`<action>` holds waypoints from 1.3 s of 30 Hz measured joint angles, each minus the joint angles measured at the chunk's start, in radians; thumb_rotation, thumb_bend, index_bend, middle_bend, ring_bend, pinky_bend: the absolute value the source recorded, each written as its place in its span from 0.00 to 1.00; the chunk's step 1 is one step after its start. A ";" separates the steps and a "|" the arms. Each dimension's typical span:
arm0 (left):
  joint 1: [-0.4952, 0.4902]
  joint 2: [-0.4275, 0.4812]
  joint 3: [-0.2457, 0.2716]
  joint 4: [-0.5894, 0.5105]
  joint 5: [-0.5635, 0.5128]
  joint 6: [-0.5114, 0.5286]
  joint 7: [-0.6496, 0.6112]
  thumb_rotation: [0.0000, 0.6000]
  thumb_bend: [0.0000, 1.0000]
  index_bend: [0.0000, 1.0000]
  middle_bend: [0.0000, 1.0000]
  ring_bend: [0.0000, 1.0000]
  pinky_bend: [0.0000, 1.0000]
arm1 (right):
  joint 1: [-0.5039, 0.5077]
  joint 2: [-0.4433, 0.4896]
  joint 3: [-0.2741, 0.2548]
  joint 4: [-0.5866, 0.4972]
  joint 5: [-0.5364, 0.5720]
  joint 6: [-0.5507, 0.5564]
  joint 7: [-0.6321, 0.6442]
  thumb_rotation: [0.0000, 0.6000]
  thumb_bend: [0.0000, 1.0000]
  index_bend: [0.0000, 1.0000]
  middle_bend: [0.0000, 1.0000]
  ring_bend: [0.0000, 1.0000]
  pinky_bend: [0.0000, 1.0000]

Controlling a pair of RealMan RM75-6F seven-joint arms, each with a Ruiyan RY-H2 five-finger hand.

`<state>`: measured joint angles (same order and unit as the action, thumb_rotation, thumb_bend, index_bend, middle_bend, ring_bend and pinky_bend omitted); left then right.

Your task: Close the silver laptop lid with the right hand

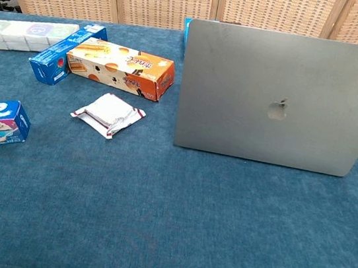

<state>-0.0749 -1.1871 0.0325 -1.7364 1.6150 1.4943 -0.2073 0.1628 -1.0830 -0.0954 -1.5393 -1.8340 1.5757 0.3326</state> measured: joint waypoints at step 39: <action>0.034 0.017 -0.082 0.022 -0.046 0.135 -0.074 1.00 0.01 0.26 0.11 0.16 0.19 | 0.005 -0.005 -0.009 -0.020 -0.019 -0.017 -0.033 1.00 0.02 0.08 0.05 0.12 0.15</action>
<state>-0.0406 -1.1698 -0.0494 -1.7149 1.5691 1.6292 -0.2808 0.1676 -1.0884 -0.1040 -1.5589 -1.8530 1.5583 0.2997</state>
